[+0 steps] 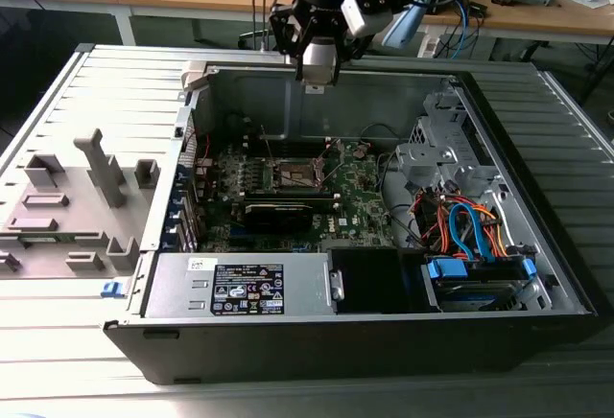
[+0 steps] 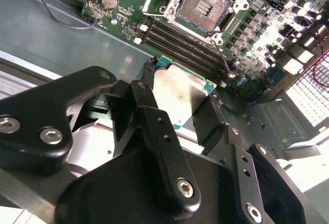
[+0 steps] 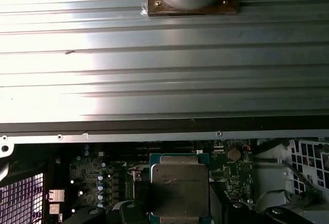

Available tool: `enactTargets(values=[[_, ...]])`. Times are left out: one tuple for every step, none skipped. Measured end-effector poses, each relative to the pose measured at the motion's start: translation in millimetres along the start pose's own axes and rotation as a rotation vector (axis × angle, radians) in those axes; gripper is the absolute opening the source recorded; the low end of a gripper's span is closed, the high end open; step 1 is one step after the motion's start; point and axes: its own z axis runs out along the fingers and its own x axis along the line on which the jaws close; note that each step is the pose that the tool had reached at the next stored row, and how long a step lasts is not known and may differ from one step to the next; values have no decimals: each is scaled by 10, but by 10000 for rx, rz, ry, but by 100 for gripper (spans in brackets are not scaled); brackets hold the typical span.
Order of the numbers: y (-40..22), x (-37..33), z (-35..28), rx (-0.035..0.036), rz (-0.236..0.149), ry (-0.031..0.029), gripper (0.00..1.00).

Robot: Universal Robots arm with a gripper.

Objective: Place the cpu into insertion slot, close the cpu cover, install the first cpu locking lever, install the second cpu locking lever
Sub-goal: 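Place the cpu into insertion slot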

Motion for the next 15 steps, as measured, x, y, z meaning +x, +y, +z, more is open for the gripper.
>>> enactTargets(values=[[-2,0,0,-1,-1,-1,54],[-5,1,0,0,-1,0,54],[-7,1,0,0,0,0,54],[-11,2,1,-1,0,0,54],[-14,2,1,-1,0,0,54],[-17,3,1,0,-1,0,54],[-19,4,1,1,-1,0,54],[-21,4,1,1,0,0,54],[-22,5,1,1,0,0,54],[-23,5,1,0,0,0,54],[-25,6,2,1,0,0,54],[-28,7,2,1,-1,0,54],[-29,8,3,0,-2,0,54],[-30,9,3,0,-2,0,54],[-33,11,4,1,-1,0,54]])
